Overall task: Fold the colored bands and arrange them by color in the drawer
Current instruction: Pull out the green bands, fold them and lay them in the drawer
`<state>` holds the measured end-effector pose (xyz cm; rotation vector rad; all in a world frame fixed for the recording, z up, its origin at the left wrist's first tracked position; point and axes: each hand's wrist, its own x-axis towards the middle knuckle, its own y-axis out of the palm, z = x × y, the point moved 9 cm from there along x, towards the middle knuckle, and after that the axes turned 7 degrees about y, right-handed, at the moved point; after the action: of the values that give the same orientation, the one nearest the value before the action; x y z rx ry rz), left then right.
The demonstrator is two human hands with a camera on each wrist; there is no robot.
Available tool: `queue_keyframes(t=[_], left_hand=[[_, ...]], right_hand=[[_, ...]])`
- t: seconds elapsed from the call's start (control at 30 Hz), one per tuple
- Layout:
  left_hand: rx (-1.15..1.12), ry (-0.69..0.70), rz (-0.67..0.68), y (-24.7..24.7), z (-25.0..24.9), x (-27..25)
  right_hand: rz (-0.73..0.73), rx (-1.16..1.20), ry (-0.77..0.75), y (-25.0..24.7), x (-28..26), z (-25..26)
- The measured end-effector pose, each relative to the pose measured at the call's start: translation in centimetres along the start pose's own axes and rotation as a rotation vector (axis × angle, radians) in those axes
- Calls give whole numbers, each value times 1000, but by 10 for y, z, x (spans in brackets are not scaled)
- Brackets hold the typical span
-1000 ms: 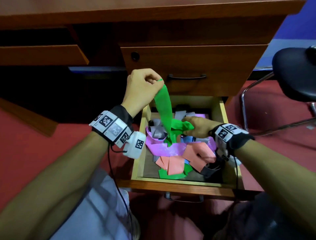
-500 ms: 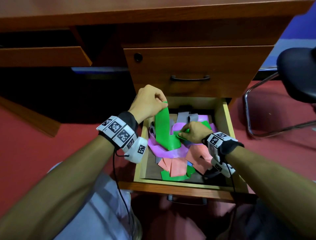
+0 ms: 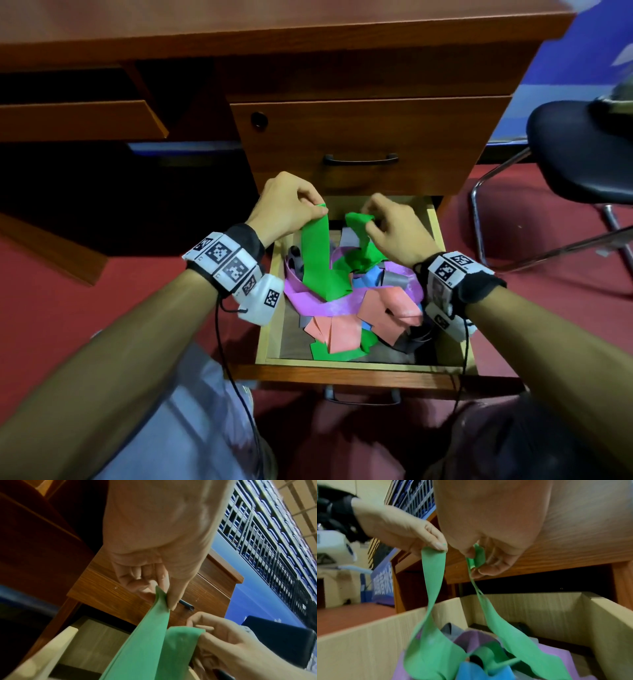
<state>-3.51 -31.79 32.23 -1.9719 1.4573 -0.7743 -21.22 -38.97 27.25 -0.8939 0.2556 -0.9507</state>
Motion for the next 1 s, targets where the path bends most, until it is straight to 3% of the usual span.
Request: queue_keyframes(t=[0.2, 0.33, 0.57, 0.67, 0.9, 1.0], left_hand=[[-381, -8, -143, -1, -13, 0], [-488, 14, -163, -1, -29, -2], [-471, -15, -145, 8, -25, -5], [-450, -56, -70, 14, -19, -6], [-415, -117, 97, 27, -20, -13], [-322, -105, 115, 26, -16, -15]], right_hand=[[-362, 370, -63, -73, -14, 55], [-449, 391, -143, -100, -21, 81], [-338, 531, 3, -88, -20, 60], [-322, 545, 52, -94, -18, 53], [-94, 83, -39, -87, -17, 58], [52, 117, -35, -77, -20, 61]])
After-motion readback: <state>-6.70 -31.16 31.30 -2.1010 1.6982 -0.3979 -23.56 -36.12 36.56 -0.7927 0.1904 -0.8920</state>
